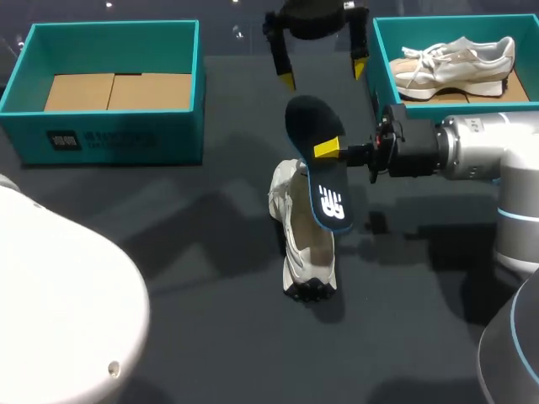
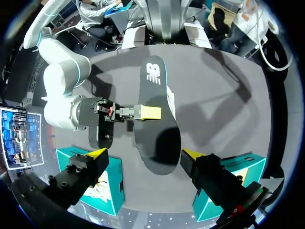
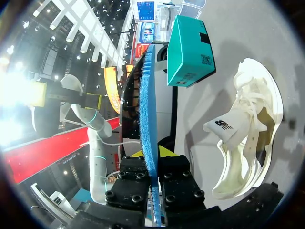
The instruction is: Take the shoe out of the shoebox, open the shoe tongue, remove and reinsert the insole, then place the shoe into the shoebox
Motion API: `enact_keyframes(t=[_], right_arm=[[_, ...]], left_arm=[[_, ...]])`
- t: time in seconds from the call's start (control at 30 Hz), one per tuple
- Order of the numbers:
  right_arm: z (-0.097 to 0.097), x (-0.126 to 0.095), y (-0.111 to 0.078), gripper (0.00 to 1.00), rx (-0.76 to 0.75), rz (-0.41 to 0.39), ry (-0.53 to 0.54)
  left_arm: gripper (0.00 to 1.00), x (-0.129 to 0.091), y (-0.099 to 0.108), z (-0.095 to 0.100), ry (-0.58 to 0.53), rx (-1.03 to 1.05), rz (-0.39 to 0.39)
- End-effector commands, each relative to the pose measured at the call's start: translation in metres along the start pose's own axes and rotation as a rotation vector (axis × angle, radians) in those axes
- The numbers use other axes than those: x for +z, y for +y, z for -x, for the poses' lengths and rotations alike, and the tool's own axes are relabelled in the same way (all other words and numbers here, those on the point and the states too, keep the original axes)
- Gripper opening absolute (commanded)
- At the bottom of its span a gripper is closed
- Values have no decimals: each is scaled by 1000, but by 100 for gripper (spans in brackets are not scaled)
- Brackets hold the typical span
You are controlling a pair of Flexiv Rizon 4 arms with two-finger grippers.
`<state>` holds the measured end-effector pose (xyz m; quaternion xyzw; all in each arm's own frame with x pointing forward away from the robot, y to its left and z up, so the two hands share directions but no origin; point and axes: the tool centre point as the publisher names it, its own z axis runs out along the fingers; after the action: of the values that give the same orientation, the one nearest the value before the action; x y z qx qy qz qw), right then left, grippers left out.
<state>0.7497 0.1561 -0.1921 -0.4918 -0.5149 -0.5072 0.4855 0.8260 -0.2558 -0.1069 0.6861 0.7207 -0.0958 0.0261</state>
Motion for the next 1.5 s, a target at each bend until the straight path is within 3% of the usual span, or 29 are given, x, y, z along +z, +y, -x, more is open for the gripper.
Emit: enact_keyframes(t=[0.03,0.1,0.33,0.63,0.77,0.93,1.37,1.5], right_arm=[[0,1,-1,0,1,1,-3],[0,1,-1,0,1,1,-3],[0,1,-1,0,1,1,-3],[0,1,-1,0,1,1,-3],[0,1,-1,0,1,1,-3],[0,1,-1,0,1,1,-3],[0,1,-1,0,1,1,-3],[0,1,-1,0,1,1,-3]], left_arm=[[100,1,2,3,68,-13,38],[100,0,3,2,45,-26,59],[100,-8,4,-14,-148,-66,28],[100,-10,-4,-55,-558,-27,59],[100,-7,-8,-70,-665,-43,102],[100,-2,-8,-82,-723,-76,153],[100,-2,-8,-82,-723,-76,153],[100,8,-9,-85,-829,-97,149]])
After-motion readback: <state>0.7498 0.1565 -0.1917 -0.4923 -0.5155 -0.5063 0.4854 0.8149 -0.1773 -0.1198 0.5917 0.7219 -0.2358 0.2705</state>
